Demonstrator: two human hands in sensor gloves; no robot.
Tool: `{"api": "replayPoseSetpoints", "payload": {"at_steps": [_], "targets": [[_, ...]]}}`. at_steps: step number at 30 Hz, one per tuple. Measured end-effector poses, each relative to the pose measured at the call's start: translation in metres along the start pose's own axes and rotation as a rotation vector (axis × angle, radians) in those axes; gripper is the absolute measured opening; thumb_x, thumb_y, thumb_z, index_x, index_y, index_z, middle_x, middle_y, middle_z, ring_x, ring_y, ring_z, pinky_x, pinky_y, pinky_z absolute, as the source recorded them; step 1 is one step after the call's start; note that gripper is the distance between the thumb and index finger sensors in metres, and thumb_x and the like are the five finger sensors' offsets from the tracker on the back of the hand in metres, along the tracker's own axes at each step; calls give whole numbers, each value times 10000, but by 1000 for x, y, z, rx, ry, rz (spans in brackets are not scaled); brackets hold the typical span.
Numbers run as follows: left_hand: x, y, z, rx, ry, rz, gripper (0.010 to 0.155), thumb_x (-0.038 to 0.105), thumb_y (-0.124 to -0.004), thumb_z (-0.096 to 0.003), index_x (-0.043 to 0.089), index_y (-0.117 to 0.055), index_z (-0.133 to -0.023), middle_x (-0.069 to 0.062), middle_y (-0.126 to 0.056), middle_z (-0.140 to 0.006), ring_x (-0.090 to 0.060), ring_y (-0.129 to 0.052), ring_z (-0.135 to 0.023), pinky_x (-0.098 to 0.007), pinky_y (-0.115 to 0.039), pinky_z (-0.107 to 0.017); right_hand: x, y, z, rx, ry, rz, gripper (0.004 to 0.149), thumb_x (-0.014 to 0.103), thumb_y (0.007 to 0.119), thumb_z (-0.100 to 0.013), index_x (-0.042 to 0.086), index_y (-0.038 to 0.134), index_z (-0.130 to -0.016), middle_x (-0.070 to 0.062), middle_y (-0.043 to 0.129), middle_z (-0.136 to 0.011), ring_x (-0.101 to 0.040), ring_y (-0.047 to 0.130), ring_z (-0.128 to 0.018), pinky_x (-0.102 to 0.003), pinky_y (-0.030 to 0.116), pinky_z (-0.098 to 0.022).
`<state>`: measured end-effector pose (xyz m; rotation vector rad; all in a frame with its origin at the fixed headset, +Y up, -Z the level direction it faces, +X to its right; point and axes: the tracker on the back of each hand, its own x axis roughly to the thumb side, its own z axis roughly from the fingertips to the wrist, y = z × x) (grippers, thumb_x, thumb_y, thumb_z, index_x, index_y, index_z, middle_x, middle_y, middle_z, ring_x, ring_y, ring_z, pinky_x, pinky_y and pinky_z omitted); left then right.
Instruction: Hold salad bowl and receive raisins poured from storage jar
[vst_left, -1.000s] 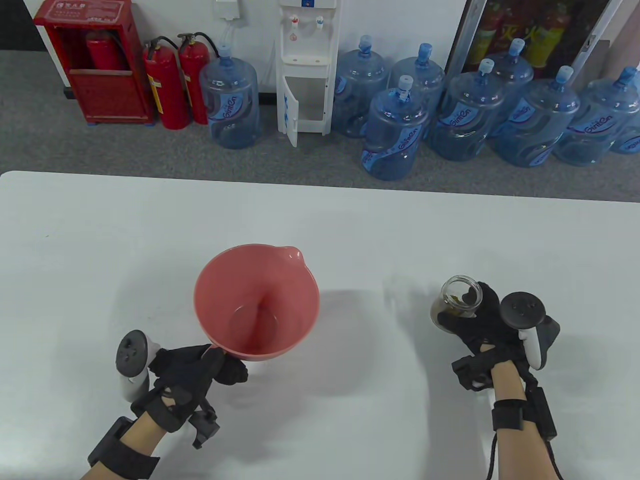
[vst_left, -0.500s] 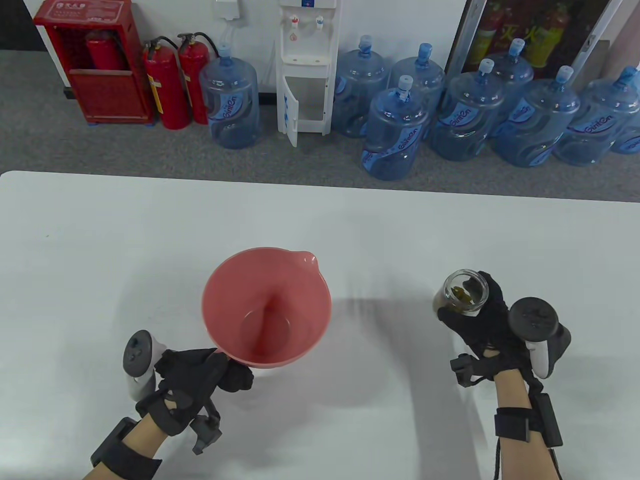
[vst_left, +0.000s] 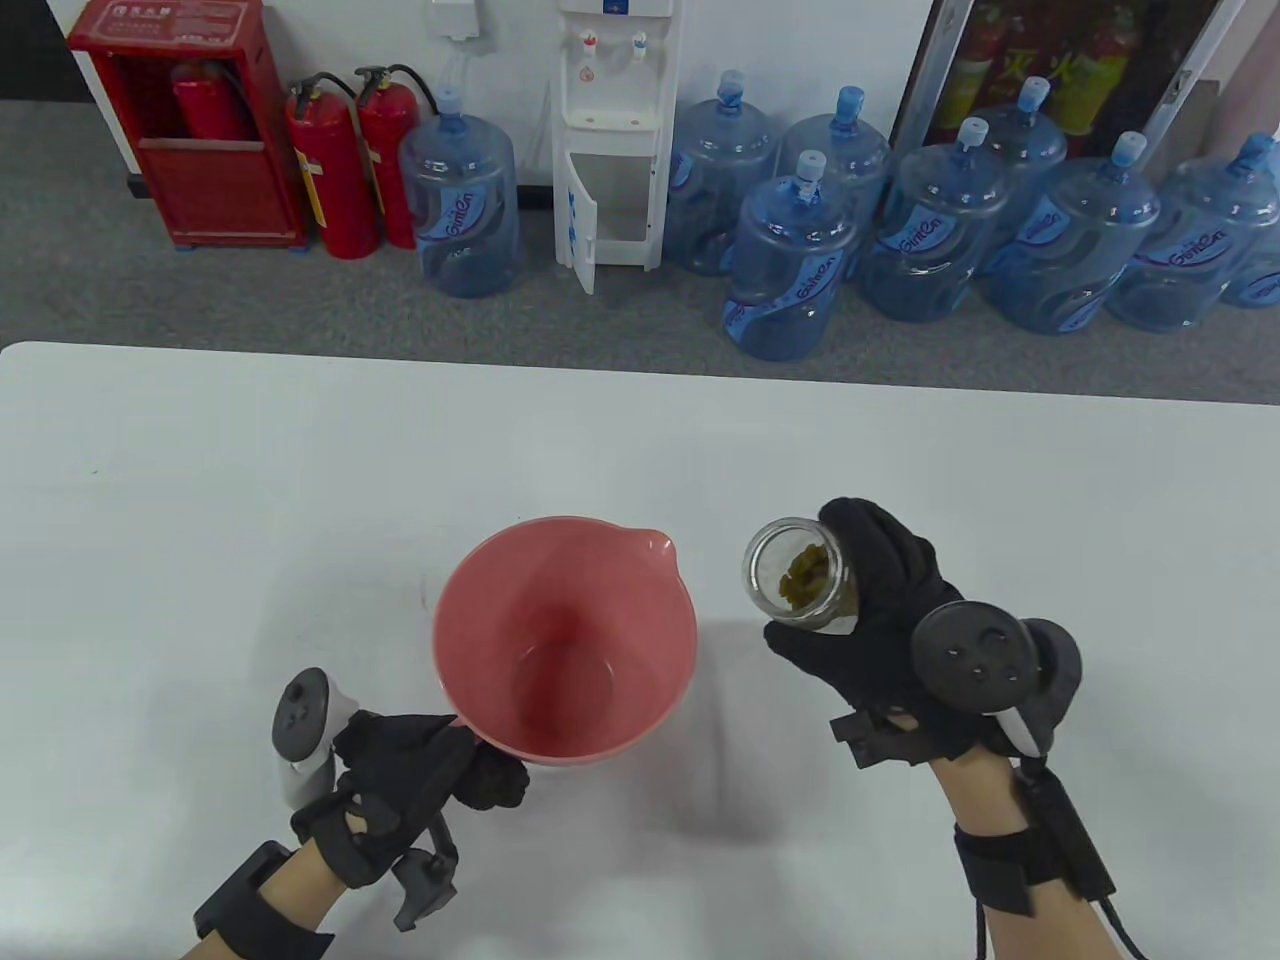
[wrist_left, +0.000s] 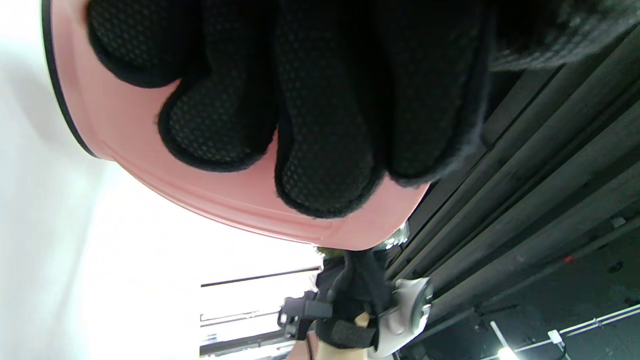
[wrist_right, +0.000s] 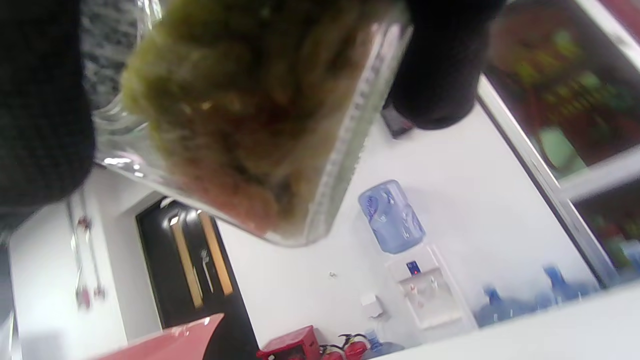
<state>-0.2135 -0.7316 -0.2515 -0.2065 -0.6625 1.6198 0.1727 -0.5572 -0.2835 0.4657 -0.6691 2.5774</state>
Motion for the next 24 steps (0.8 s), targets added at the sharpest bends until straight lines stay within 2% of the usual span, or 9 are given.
{"api": "replayPoseSetpoints", "payload": {"at_steps": [8,14,19,24], "targets": [[-3,-5,0,-26,11,3,411,521,-711,-411,263,-1031,-407,33,-1116,-463,-319,-1045,-516,-505,-777,-495,73,26,-10,-15,-324,480,1044,680,1013,-158,464,435,-1000,76,583,-1059,-277,728,-935,-439,781,-650],[-4,-7,0,-29,14,15,412,521,-711,-411,262,-1031,-408,32,-1115,-465,-318,-1043,-518,-505,-776,-497,95,51,-9,-34,-472,649,1053,649,1035,-139,468,442,-990,91,568,-1057,-262,698,-941,-428,748,-673],[-4,-7,0,-29,19,24,412,521,-710,-411,263,-1030,-408,32,-1115,-465,-319,-1043,-518,-505,-776,-497,107,59,-4,-98,-580,779,1059,631,1051,-126,460,453,-983,116,556,-1055,-244,676,-951,-420,715,-692],[-4,-8,0,-27,27,24,413,522,-709,-412,262,-1030,-406,31,-1115,-461,-317,-1045,-513,-505,-777,-495,112,61,-3,-112,-613,810,1054,620,1055,-127,478,447,-977,122,543,-1058,-239,657,-959,-418,696,-702]]}}
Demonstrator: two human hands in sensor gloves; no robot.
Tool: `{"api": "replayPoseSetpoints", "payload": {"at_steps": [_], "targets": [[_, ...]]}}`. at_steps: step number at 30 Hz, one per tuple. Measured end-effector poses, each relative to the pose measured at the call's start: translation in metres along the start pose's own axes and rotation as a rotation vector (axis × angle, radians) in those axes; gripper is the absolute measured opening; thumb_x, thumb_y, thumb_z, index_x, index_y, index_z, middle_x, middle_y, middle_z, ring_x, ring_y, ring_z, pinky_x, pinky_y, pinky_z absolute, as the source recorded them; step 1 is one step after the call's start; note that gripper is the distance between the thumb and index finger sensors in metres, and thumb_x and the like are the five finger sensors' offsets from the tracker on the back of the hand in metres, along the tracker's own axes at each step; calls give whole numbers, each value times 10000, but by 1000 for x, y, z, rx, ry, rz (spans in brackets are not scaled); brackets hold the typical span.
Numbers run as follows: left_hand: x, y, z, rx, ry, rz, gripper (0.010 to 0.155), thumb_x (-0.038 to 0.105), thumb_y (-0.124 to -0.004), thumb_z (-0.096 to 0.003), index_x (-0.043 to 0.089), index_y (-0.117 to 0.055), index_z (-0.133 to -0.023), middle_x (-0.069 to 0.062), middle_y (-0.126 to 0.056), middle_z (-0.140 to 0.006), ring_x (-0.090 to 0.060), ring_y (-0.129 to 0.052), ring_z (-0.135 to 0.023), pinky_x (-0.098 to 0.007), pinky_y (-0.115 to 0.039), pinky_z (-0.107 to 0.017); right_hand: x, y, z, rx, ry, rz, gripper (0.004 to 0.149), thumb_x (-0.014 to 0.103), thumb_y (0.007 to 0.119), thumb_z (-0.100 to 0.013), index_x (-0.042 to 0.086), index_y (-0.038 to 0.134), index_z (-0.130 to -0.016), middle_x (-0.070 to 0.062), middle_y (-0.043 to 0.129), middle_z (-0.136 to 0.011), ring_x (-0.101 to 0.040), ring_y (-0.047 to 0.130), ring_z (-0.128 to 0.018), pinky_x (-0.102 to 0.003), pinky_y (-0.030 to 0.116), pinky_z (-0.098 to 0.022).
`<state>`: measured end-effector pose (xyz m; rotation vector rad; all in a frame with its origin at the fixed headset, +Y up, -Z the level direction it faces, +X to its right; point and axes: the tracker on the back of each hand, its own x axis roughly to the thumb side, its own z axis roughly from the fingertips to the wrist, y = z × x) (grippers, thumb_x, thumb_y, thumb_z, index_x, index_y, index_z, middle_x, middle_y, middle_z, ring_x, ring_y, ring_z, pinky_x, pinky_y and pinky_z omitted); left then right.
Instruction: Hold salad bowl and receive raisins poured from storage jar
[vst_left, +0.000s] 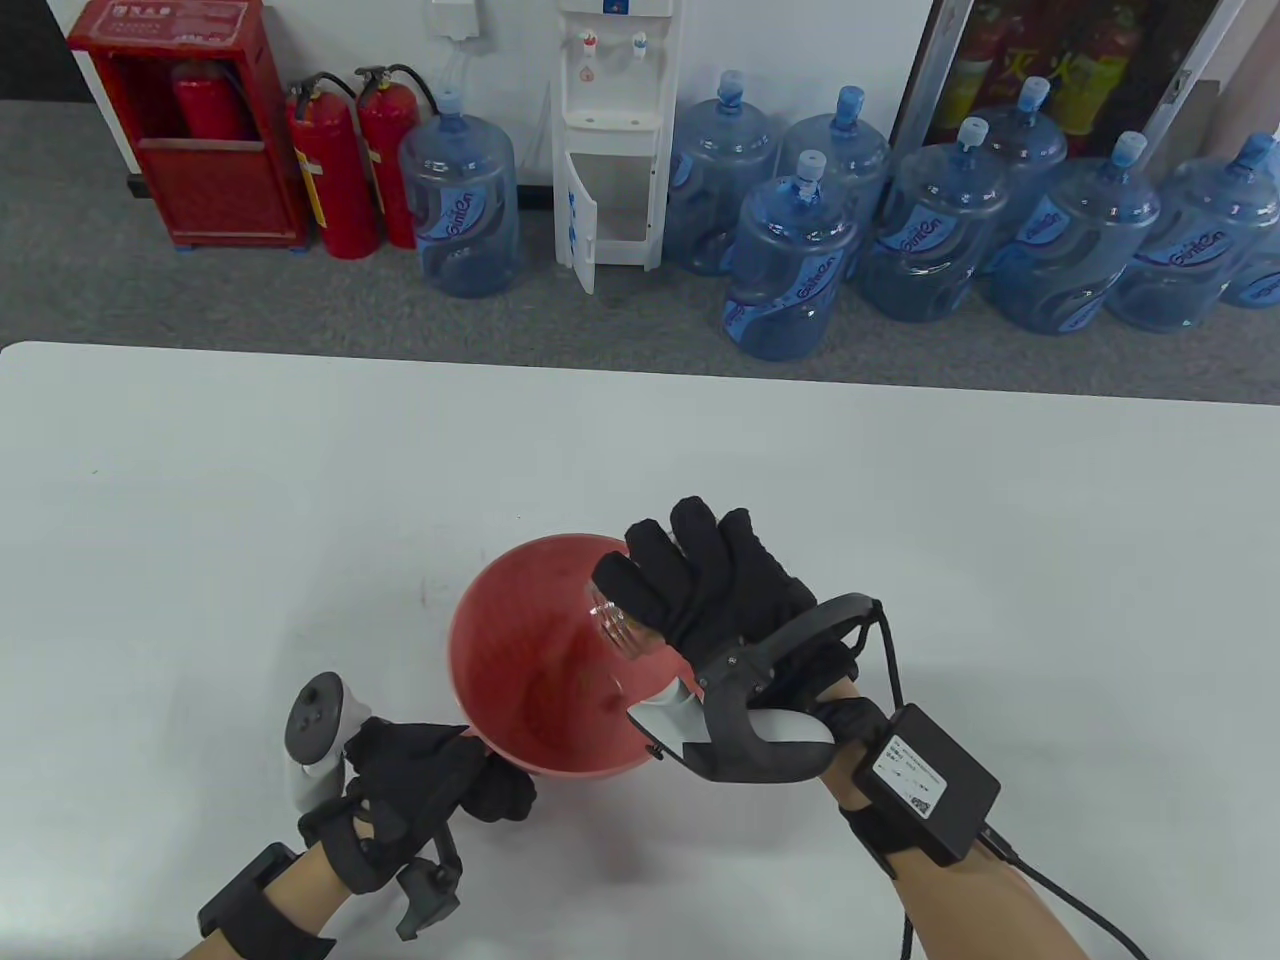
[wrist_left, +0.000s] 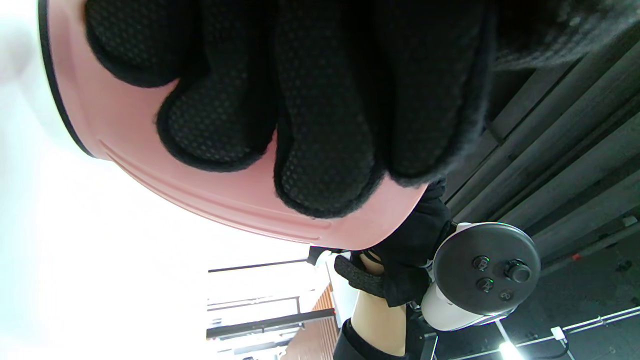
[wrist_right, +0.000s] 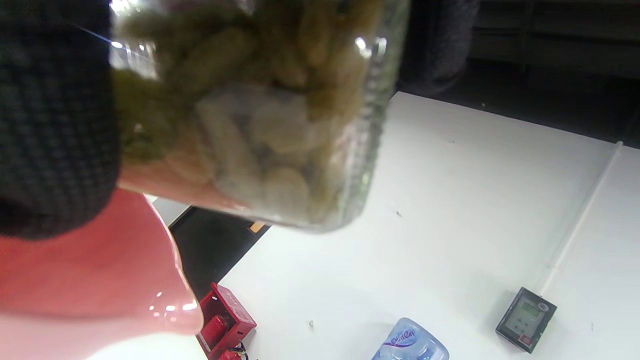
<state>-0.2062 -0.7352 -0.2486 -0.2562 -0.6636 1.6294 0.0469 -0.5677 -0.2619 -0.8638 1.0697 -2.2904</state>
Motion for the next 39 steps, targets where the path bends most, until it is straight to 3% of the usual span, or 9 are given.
{"api": "replayPoseSetpoints", "payload": {"at_steps": [39], "targets": [[-1,1,0,5,-5,5,419,523,-703,-414,262,-1031,-404,31,-1115,-460,-318,-1044,-513,-503,-777,-492,17,0,-1,-32,-71,87,1033,588,1069,-131,591,411,-928,146,491,-1067,-192,565,-1002,-420,567,-756]]}}
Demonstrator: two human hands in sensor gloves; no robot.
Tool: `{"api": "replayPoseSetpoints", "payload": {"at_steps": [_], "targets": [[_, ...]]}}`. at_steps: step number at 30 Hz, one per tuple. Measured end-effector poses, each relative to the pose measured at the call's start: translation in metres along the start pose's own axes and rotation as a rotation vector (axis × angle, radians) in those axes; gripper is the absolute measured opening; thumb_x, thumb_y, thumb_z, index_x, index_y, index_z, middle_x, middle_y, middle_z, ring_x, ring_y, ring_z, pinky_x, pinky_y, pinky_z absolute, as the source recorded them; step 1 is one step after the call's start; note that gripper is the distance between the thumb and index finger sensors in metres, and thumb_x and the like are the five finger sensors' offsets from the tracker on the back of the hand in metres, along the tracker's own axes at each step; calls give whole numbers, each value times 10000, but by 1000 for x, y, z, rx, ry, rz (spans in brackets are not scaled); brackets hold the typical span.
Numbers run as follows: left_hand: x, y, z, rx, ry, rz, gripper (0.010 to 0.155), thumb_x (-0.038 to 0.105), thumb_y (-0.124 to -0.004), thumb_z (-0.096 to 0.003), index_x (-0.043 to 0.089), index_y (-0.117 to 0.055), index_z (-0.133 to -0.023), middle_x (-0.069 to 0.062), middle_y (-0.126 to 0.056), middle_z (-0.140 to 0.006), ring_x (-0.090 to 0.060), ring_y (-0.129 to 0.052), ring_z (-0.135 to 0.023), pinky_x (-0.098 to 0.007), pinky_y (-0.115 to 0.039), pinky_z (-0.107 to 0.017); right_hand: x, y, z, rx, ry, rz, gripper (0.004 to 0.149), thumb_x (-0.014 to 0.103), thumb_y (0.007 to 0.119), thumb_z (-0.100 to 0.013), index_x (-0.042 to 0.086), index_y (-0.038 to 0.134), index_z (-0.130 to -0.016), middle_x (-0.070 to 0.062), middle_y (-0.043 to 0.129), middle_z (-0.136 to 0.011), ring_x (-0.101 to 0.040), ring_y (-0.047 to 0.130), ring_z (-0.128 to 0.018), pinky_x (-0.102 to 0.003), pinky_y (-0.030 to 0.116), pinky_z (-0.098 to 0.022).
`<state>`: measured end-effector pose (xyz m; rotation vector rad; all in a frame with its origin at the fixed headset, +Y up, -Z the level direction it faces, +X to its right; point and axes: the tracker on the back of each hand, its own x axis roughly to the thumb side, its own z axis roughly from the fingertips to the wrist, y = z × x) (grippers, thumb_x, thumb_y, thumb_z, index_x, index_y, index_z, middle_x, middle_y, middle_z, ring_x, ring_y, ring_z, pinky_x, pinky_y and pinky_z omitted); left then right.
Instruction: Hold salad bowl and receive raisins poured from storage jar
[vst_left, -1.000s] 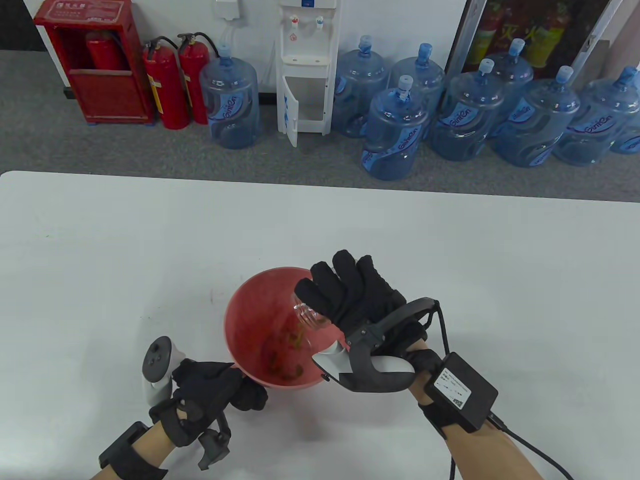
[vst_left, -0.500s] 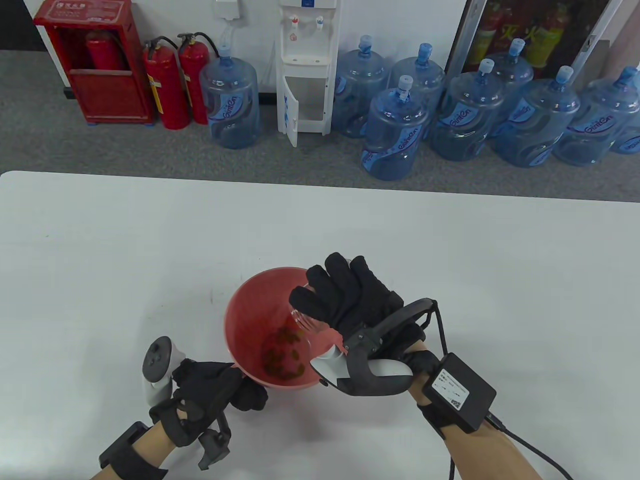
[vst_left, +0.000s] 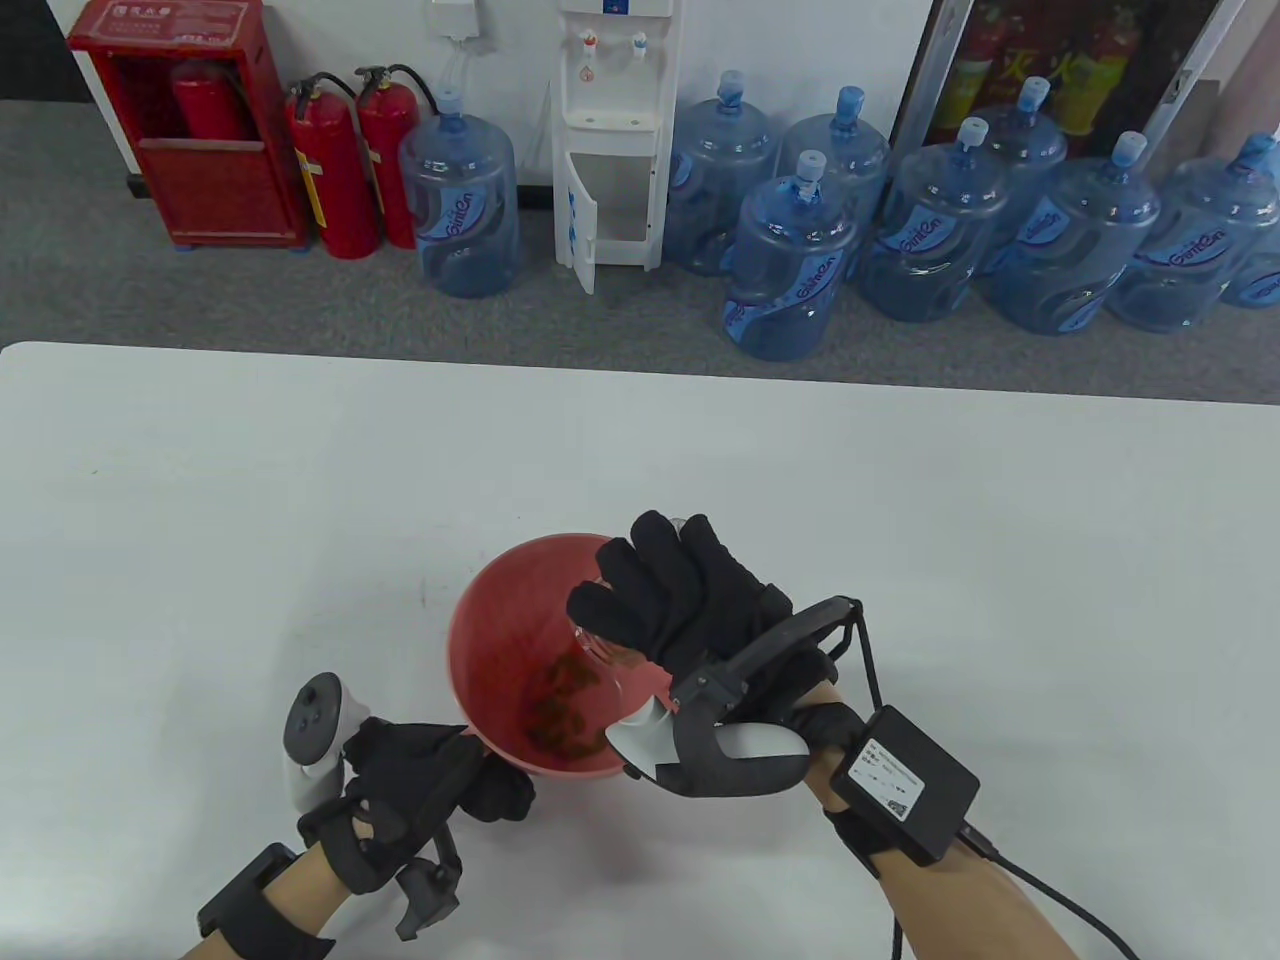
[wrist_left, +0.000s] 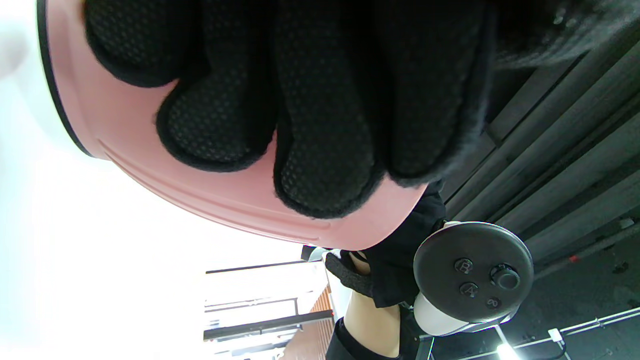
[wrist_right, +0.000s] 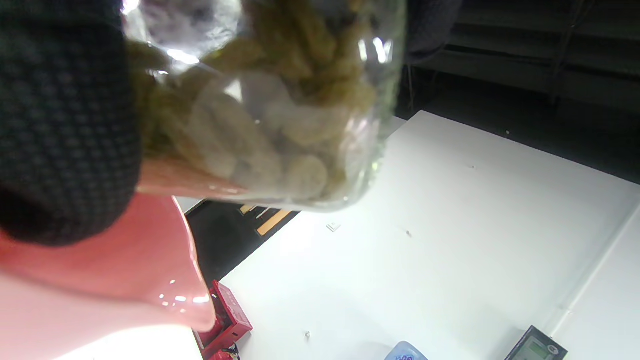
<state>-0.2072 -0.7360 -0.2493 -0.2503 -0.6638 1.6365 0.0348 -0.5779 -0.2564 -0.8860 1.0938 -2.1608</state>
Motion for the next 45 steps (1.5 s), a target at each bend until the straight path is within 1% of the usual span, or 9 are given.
{"api": "replayPoseSetpoints", "payload": {"at_steps": [16,30,34,35,37,45], "targets": [[0,0,0,1,1,-2,419,523,-702,-415,264,-1031,-404,33,-1115,-461,-318,-1042,-514,-504,-775,-494,2,-2,-1,-5,-37,52,1022,556,1084,-141,619,411,-908,183,457,-1070,-178,510,-1021,-428,523,-769],[-1,0,0,-3,3,-3,419,524,-703,-414,263,-1031,-403,32,-1115,-459,-317,-1043,-512,-504,-776,-493,6,-1,-2,-9,-61,66,1025,554,1080,-144,622,399,-907,182,444,-1074,-174,494,-1028,-439,511,-772],[-1,0,0,-3,3,-7,418,524,-703,-414,264,-1031,-403,33,-1115,-458,-318,-1043,-512,-504,-776,-493,10,-2,-2,-32,-97,126,1026,540,1084,-151,626,393,-905,182,426,-1076,-174,474,-1031,-443,500,-774],[-1,0,0,-4,5,-5,419,523,-703,-414,263,-1031,-403,32,-1115,-460,-318,-1043,-511,-504,-776,-493,11,-2,-3,-37,-98,153,1025,565,1071,-144,631,386,-904,191,433,-1074,-164,491,-1029,-435,516,-772],[-1,0,0,-5,4,-4,418,523,-703,-414,262,-1031,-403,31,-1115,-459,-319,-1043,-512,-504,-775,-494,11,-1,-4,-20,-80,96,1025,561,1074,-144,627,390,-905,188,435,-1074,-167,493,-1028,-440,510,-772],[-1,0,0,1,0,-3,418,523,-703,-414,264,-1030,-404,34,-1115,-460,-318,-1043,-512,-504,-776,-493,10,1,-2,-7,-37,54,1028,577,1062,-143,612,388,-917,178,446,-1076,-175,512,-1026,-444,521,-766]]}}
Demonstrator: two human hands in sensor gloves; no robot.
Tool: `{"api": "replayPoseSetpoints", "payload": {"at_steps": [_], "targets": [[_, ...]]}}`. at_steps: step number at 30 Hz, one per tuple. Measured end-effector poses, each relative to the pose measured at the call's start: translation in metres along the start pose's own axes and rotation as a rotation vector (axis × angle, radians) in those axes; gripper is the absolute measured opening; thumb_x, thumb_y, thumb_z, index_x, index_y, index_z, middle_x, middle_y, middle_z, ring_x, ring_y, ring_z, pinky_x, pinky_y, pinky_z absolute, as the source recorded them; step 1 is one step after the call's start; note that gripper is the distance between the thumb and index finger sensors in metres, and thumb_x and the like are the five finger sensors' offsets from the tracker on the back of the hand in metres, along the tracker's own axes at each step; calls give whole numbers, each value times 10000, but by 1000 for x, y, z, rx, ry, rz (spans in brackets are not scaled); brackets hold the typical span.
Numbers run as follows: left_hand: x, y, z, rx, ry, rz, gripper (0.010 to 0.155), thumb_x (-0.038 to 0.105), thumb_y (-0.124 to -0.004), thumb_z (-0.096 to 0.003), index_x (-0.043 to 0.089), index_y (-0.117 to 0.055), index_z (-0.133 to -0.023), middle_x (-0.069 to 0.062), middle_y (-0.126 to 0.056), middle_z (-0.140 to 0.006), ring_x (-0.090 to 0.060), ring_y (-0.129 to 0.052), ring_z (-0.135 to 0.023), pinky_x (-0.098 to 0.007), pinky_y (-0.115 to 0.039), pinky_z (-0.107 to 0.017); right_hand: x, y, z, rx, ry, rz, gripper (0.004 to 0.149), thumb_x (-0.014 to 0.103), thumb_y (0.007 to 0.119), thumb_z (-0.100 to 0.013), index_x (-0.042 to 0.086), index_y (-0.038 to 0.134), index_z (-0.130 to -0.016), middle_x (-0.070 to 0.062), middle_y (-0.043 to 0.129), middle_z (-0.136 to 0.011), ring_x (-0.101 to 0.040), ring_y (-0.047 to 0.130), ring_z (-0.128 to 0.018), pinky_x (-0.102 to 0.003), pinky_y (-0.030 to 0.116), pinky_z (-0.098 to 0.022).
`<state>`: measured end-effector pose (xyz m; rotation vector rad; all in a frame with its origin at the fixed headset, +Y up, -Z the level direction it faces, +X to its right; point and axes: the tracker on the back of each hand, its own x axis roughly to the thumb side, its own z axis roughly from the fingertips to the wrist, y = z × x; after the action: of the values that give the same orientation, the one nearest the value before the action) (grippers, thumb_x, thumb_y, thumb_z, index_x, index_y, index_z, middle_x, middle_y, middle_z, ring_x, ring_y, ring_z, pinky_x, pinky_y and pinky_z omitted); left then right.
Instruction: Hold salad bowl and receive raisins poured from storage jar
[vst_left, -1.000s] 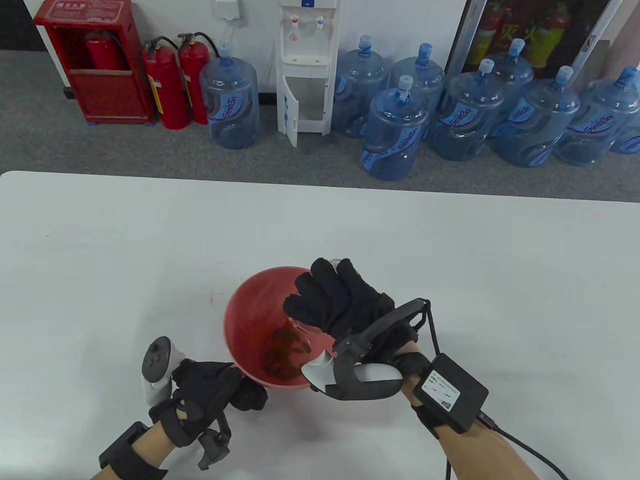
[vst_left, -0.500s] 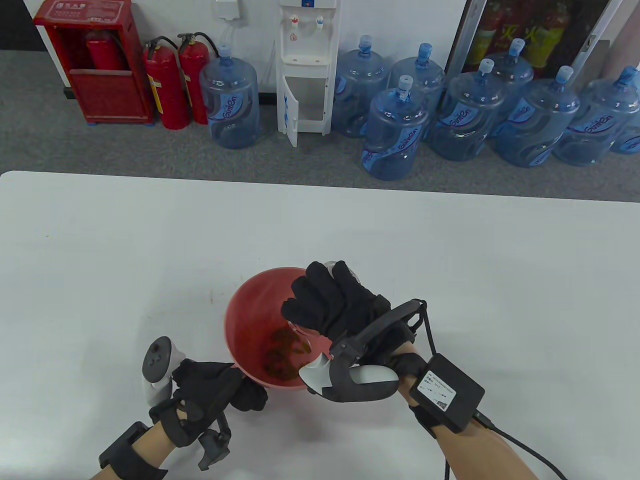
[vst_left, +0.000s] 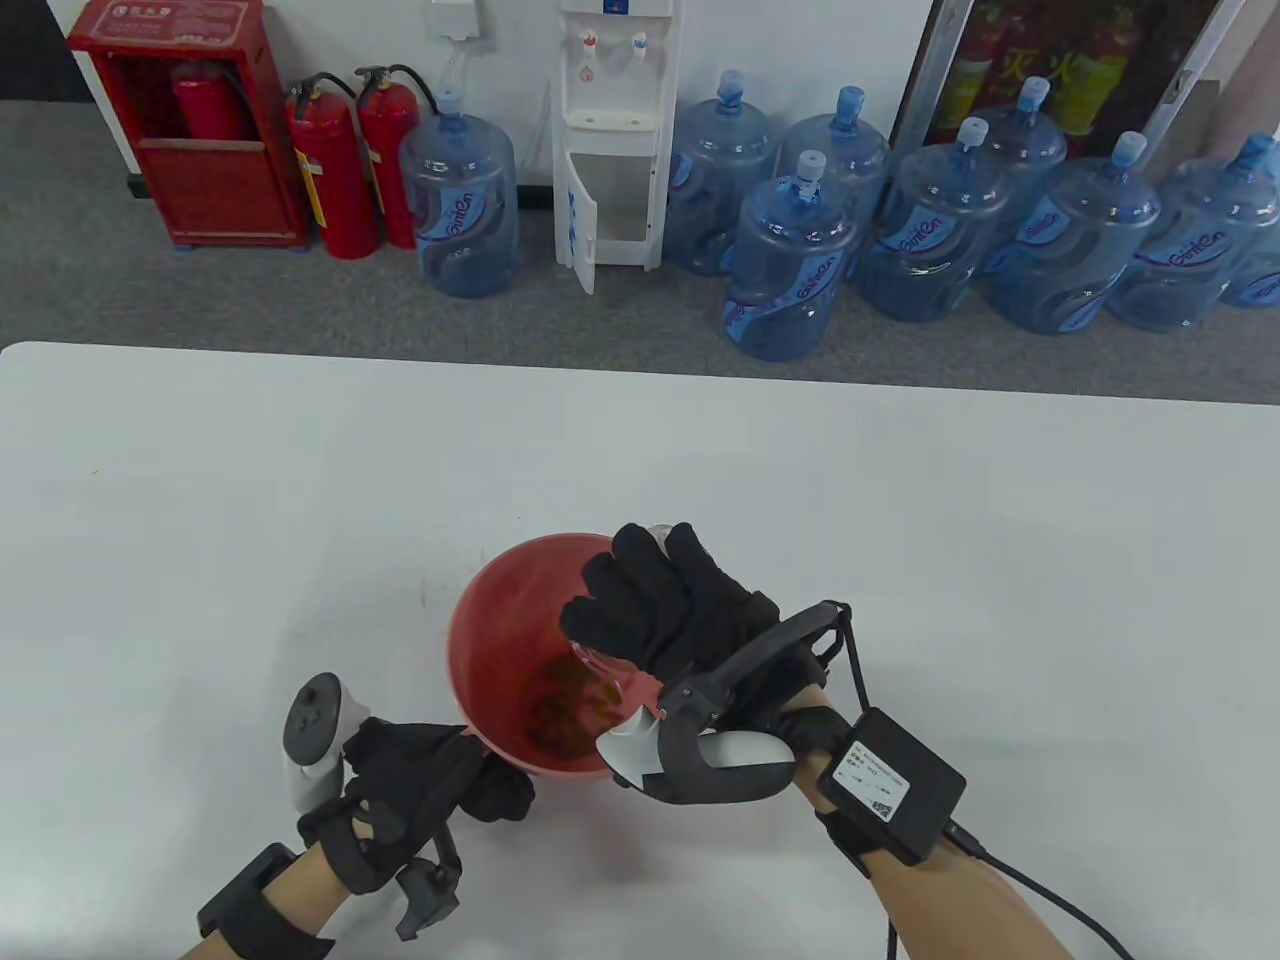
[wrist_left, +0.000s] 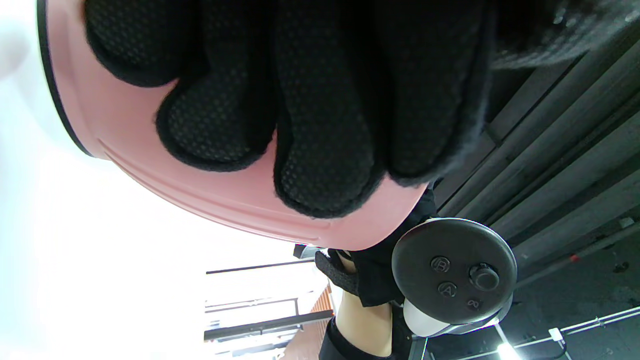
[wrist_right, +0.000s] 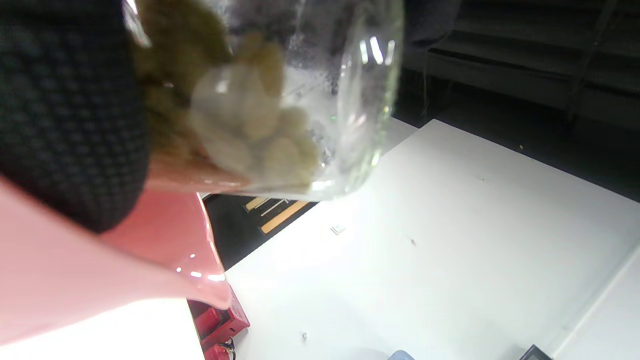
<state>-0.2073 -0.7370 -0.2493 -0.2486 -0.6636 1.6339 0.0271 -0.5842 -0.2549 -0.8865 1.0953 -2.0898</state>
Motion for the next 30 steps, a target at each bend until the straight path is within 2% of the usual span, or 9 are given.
{"api": "replayPoseSetpoints", "payload": {"at_steps": [9,15,23,30], "targets": [[0,0,0,0,2,2,418,523,-704,-414,263,-1031,-402,32,-1116,-457,-320,-1042,-510,-505,-776,-492,-7,3,7,6,103,-96,1032,600,1036,-154,574,375,-945,154,455,-1080,-193,543,-1019,-448,538,-759],[0,0,0,1,-2,2,418,524,-703,-415,264,-1031,-404,33,-1115,-460,-318,-1042,-513,-504,-776,-495,-15,8,14,40,204,-241,1030,607,1026,-159,557,375,-956,140,461,-1082,-203,557,-1017,-453,547,-755],[0,1,0,15,-1,8,417,524,-703,-415,265,-1030,-405,34,-1113,-463,-317,-1041,-515,-503,-774,-497,-20,17,19,39,271,-302,1039,623,1002,-174,511,359,-983,106,462,-1087,-220,570,-1015,-455,566,-751],[1,4,1,29,-8,2,419,525,-702,-416,264,-1030,-407,35,-1112,-465,-317,-1040,-517,-502,-773,-499,-39,38,35,92,483,-570,1041,661,931,-209,440,308,-1014,74,446,-1092,-231,593,-1010,-460,578,-746]]}}
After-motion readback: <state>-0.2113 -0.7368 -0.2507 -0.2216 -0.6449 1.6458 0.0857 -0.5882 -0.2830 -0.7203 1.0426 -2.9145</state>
